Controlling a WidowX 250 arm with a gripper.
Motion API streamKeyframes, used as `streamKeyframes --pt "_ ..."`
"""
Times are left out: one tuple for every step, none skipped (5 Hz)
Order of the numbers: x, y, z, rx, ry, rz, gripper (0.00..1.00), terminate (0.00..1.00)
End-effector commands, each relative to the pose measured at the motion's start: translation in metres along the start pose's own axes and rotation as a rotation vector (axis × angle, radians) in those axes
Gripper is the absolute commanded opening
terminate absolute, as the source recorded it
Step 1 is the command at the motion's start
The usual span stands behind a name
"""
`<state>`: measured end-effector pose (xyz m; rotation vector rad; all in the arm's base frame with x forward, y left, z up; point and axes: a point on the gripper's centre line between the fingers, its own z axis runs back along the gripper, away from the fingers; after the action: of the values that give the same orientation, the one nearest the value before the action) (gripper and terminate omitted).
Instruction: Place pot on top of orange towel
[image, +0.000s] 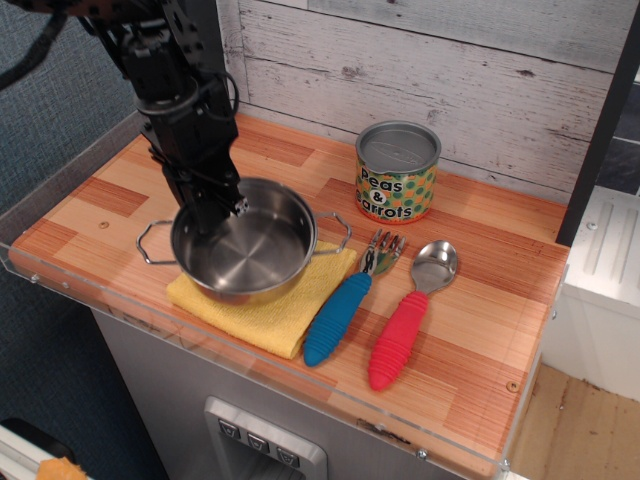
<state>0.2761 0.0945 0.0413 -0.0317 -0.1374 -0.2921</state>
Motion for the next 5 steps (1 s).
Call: streamKeyframes --pt "0.008 0.006 0.007 0.032 -0.035 -0.013 0.0 0.0" --pt "0.008 0.006 0.009 -0.009 -0.074 -0.026 0.0 0.0" --pt "0.007 0.005 0.013 -0.002 -0.095 -0.051 1.0 0.0" --pt "0.006 0.009 0.017 -0.013 -0.094 -0.044 1.0 0.0" --pt "0.006 0.012 0.023 -0.015 -0.107 -0.034 1.0 0.0"
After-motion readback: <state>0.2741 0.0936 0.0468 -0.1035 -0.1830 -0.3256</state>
